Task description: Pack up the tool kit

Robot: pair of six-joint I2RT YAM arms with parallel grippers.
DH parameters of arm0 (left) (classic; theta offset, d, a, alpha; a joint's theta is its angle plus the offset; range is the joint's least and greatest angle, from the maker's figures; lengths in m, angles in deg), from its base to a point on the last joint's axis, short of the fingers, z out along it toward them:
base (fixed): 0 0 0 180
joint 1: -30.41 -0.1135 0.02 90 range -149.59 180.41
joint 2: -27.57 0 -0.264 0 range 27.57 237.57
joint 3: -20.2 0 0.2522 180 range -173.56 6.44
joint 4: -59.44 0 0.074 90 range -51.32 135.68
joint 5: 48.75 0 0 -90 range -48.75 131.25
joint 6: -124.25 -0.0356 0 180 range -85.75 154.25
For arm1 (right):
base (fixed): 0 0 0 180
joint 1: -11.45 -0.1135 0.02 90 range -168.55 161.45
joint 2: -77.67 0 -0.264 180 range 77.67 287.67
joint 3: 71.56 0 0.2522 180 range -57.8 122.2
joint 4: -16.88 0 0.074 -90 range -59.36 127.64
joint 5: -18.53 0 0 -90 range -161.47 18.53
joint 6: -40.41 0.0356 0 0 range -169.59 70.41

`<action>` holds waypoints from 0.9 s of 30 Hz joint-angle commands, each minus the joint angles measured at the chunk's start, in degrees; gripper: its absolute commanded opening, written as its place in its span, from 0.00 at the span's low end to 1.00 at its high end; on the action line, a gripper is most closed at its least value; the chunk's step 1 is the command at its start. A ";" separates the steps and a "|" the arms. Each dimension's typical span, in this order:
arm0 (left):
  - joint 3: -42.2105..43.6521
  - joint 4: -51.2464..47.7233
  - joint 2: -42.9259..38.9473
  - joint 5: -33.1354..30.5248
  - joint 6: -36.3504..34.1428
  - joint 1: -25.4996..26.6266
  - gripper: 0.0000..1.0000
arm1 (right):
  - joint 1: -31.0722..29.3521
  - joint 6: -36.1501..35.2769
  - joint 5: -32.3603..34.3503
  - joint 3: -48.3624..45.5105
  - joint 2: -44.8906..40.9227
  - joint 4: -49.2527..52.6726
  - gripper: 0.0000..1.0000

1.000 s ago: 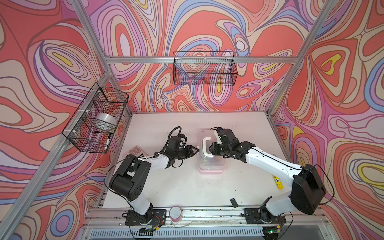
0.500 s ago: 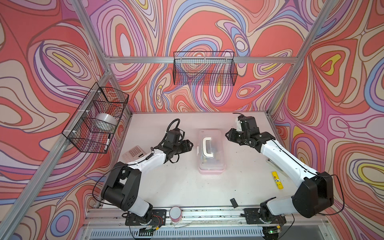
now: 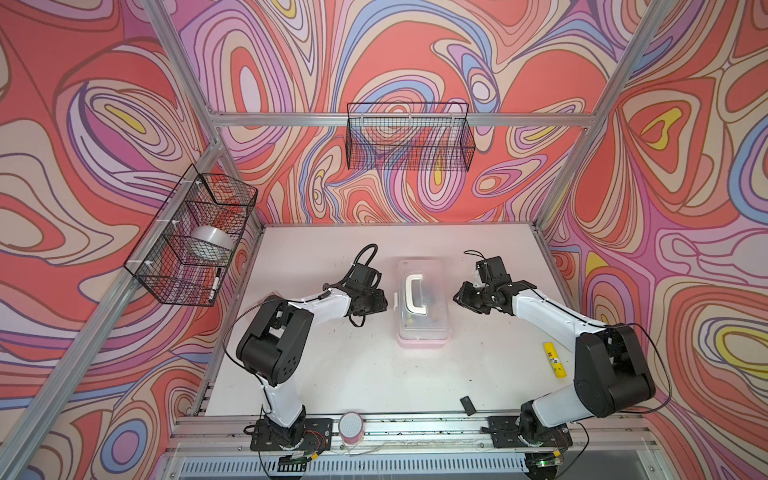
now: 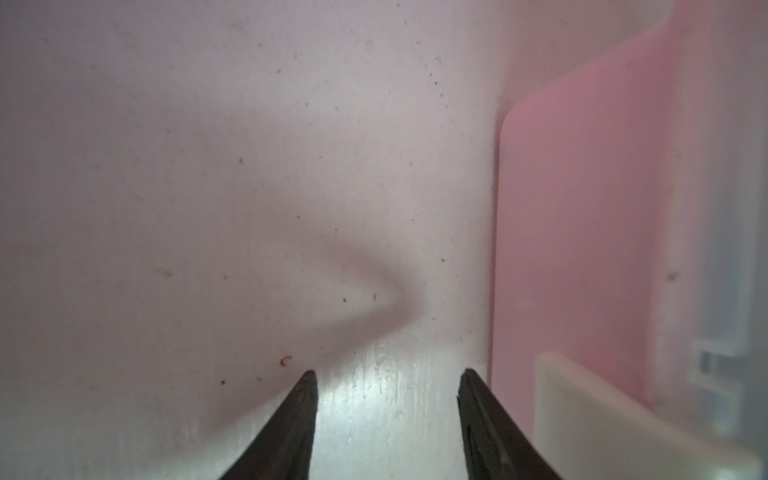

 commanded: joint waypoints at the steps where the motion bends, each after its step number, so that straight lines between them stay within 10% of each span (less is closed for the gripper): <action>1: -2.51 0.11 1.14 1.20 -0.12 0.83 0.55 | -0.10 1.66 -3.42 -1.04 0.45 -5.16 0.34; 11: -3.63 -1.01 1.17 -0.59 0.02 2.82 0.55 | -1.70 0.57 -5.71 -1.75 1.20 -7.69 0.34; 18: -1.76 -6.34 -3.40 -7.31 -1.77 0.58 0.58 | 0.29 -3.24 4.19 0.51 -3.11 -0.50 0.37; 20: -0.79 -6.98 -6.47 -9.58 -2.20 -0.99 0.62 | 0.75 -4.83 7.99 1.38 -5.01 0.80 0.51; 22: -0.06 -7.04 -9.36 -12.41 -2.95 -2.18 0.65 | 0.76 -6.29 11.29 2.16 -6.25 0.81 0.98; 27: 3.40 -3.52 -18.26 -21.08 -5.47 -3.16 0.72 | 0.73 -10.66 18.08 3.47 -7.23 -1.30 0.98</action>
